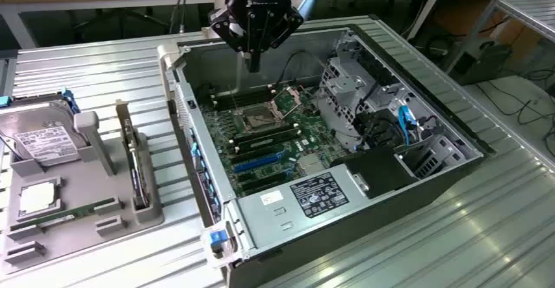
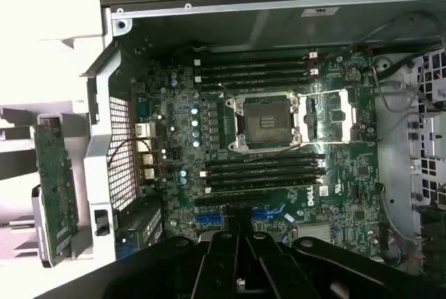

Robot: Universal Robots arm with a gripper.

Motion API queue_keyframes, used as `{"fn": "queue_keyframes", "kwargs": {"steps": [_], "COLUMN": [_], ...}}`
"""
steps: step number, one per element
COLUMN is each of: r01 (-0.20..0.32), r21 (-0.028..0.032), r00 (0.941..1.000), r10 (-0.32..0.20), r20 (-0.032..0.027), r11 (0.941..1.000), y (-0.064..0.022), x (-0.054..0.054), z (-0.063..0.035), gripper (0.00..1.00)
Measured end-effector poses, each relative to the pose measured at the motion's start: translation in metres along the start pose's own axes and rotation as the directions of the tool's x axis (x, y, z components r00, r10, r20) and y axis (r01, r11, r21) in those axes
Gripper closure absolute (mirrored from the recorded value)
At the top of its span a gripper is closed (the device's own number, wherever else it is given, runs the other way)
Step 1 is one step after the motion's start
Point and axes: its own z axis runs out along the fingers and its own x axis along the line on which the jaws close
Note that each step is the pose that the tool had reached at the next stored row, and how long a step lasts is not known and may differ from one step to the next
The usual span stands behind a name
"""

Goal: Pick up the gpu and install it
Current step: 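Reach for the gpu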

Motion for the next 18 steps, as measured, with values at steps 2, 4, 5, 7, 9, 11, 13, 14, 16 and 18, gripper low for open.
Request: {"fn": "queue_keyframes", "kwargs": {"steps": [2, 4, 5, 7, 9, 11, 13, 14, 16, 18], "r01": [0.0, 0.0, 0.0, 0.0, 0.0, 0.0, 0.0, 0.0, 0.0, 0.0], "r21": [0.0, 0.0, 0.0, 0.0, -0.0001, 0.0, -0.0002, -0.0002, -0.0002, -0.0001], "r00": [1.0, 1.0, 1.0, 1.0, 1.0, 1.0, 1.0, 1.0, 1.0, 1.0], "r10": [0.0, 0.0, 0.0, 0.0, 0.0, 0.0, 0.0, 0.0, 0.0, 0.0], "r20": [0.0, 0.0, 0.0, 0.0011, 0.0012, 0.0011, 0.0012, 0.0012, 0.0012, 0.0011], "r11": [1.0, 1.0, 1.0, 1.0, 1.0, 1.0, 1.0, 1.0, 1.0, 1.0], "y": [0.0, 0.0, 0.0, -0.0003, -0.0015, -0.0037, -0.0058, -0.0073, -0.0124, -0.0158], "x": [0.0, 0.0, 0.0, 0.004, 0.01, 0.02, 0.029, 0.036, 0.057, 0.071], "z": [0.0, 0.0, 0.0, -0.0002, -0.0003, -0.0007, -0.0009, -0.0011, -0.0018, -0.0021], "gripper": [0.89, 0.89, 0.89, 0.89, 0.89, 0.89, 0.89, 0.89, 0.89, 0.89]}}
